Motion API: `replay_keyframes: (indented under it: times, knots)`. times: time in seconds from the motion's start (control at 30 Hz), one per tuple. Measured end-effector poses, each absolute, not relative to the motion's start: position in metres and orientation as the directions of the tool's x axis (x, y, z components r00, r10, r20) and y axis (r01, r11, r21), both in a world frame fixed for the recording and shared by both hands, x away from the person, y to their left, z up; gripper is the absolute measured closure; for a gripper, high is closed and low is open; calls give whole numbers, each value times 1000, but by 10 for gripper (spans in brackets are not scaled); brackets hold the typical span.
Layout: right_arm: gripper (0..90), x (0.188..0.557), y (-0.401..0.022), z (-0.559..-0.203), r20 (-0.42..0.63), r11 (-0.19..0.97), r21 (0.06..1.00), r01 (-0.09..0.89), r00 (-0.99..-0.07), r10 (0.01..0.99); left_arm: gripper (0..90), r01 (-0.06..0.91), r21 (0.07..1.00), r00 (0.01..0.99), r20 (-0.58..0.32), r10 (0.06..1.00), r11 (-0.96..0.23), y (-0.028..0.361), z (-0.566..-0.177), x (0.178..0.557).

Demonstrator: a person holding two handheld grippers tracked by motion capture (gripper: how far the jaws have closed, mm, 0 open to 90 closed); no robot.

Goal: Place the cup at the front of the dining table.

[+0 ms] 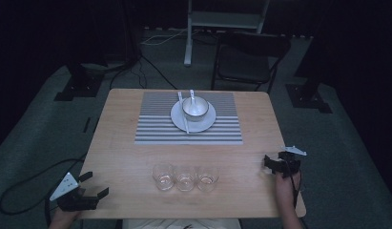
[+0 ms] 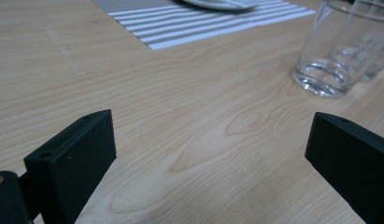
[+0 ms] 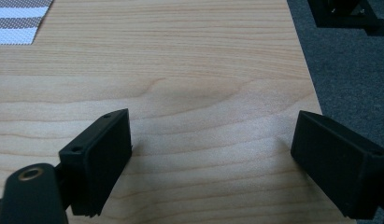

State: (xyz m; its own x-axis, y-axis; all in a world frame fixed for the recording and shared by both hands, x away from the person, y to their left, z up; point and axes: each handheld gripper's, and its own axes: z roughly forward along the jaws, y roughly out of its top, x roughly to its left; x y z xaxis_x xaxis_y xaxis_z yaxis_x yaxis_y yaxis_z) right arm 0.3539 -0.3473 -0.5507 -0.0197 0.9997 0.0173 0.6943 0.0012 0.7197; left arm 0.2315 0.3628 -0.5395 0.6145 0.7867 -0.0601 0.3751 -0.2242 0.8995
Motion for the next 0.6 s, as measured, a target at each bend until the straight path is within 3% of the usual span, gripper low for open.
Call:
replay_keyframes:
  times: [0.17, 0.6]
  knots:
    - [118, 354, -347, -551, 17, 1, 720, 694, -18, 1000, 24, 387, 882, 649, -52, 759, -270, 357, -539, 237]
    - [118, 354, -348, -551, 17, -3, 721, 693, -13, 1000, 24, 375, 892, 685, -85, 723, -251, 349, -528, 242]
